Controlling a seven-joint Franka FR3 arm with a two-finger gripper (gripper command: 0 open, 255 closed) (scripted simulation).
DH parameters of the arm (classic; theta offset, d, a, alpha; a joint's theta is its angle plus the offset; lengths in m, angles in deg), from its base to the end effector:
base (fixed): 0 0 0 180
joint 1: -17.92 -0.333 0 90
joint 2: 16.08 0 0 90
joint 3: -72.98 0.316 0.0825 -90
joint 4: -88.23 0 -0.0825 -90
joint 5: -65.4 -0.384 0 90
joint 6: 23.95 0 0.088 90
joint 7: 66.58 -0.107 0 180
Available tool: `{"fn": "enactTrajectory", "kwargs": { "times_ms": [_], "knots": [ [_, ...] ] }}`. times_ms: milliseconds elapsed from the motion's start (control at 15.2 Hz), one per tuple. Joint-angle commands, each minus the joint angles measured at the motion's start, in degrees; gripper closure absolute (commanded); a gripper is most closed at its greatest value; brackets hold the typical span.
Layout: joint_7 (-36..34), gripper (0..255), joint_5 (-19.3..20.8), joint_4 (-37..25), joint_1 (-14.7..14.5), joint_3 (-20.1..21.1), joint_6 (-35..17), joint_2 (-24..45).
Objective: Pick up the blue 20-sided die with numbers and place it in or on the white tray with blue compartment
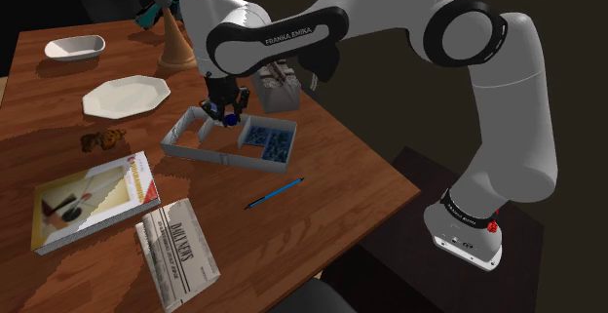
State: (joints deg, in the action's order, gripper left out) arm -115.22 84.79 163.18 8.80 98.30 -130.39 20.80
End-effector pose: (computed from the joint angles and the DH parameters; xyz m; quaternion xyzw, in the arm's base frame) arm 0.6446 0.3231 0.3851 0.9933 -0.1097 0.0075 0.0345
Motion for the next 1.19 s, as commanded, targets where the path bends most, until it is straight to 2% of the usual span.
{"fn": "enactTrajectory", "kwargs": {
  "times_ms": [0,264,792,858,1122],
  "knots": [
    [-0.1,255,0.2,0.9,0.1,-0.1,-1.3,0.3],
    [-0.6,255,0.6,2.5,0.2,-0.4,-3.6,1.1],
    [-0.6,255,0.6,2.5,0.2,-0.4,-3.6,1.2],
    [-0.6,0,0.6,2.5,0.2,-0.4,-3.5,1.2],
    [-0.6,0,0.6,2.5,0.2,-0.4,-3.5,1.2]
  ]
}}
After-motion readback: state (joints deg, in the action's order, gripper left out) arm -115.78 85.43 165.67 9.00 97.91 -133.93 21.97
